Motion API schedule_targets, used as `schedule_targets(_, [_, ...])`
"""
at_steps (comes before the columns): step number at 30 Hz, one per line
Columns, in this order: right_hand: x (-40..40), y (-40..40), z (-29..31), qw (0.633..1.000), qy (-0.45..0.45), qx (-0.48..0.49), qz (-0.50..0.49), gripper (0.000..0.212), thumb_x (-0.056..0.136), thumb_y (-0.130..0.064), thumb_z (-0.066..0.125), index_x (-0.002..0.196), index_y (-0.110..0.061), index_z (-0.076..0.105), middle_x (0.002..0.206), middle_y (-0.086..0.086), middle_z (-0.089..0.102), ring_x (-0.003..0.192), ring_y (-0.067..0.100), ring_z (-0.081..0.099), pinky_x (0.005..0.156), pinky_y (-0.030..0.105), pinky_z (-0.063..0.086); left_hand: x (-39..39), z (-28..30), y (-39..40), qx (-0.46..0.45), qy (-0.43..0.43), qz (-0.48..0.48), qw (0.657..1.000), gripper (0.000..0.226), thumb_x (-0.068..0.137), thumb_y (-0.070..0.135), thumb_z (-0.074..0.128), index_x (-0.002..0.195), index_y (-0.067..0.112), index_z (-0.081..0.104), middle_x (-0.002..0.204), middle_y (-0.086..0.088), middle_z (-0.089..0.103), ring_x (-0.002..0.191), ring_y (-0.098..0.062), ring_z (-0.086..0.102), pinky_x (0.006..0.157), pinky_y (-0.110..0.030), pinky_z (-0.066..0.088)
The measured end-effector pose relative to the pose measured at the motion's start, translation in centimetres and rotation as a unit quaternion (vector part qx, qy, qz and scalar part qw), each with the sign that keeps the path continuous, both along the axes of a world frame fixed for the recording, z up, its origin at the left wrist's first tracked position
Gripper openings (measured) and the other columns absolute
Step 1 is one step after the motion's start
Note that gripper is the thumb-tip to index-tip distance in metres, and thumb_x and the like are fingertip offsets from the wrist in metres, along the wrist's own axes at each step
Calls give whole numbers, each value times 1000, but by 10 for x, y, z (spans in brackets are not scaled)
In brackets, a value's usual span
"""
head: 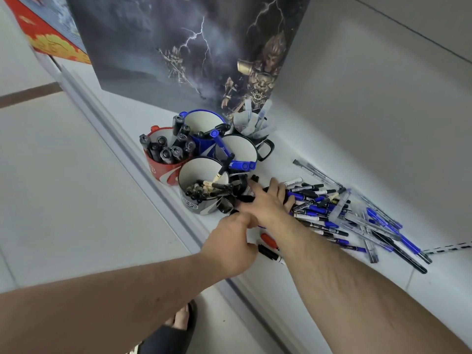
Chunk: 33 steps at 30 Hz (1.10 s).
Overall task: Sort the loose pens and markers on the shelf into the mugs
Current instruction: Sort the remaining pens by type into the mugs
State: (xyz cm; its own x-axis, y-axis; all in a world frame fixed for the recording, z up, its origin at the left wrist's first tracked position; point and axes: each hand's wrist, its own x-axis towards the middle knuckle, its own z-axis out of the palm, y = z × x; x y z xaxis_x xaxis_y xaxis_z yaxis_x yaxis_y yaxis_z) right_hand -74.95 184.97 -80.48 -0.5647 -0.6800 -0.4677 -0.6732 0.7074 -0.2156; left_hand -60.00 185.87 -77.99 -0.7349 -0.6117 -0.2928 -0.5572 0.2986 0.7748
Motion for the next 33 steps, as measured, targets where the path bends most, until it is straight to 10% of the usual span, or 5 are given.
schedule_targets(8, [0, 31, -7, 998, 56, -16, 18, 62, 87, -67, 42, 142, -40, 32, 164, 4, -4, 150, 25, -12, 113, 65, -8, 4, -7, -9, -110, -36, -86, 990, 46, 79, 12, 56, 125, 20, 54, 130, 2, 50, 123, -21, 42, 104, -28, 36])
schedule_targets(19, [-16, 115, 25, 995, 32, 0, 97, 82, 84, -71, 44, 153, -42, 10, 164, -3, -12, 149, 17, -16, 119, 53, -6, -11, -2, -1, -50, -32, -99, 993, 39, 83, 15, 55, 121, 23, 57, 123, 3, 54, 122, -18, 43, 103, -31, 39])
schedule_targets(23, [-41, 141, 34, 987, 56, 65, 133, 120, 65, -80, 58, 153, -37, -11, 161, 0, -25, 147, 22, -25, 118, 59, -6, -13, -3, 1, -43, -108, -137, 984, 52, 86, 23, 56, 137, 22, 44, 134, -2, 48, 127, -22, 36, 106, -34, 37])
schedule_targets(29, [-42, 137, 34, 897, 175, 166, 370, 150, 50, -74, 71, 149, -21, -28, 156, 8, -34, 145, 27, -30, 115, 61, -13, -30, -1, 12, -71, -149, -186, 969, 70, 81, 36, 61, 142, 20, 29, 129, -2, 51, 125, -26, 37, 102, -40, 38])
schedule_targets(33, [-29, 108, 31, 857, 206, 163, 443, 135, 52, -46, 76, 155, -15, -5, 161, 9, -16, 148, 31, -19, 117, 61, -5, -28, -3, 12, -68, -134, -172, 974, 71, 80, 31, 58, 143, 20, 25, 113, 2, 56, 120, -23, 40, 99, -38, 39])
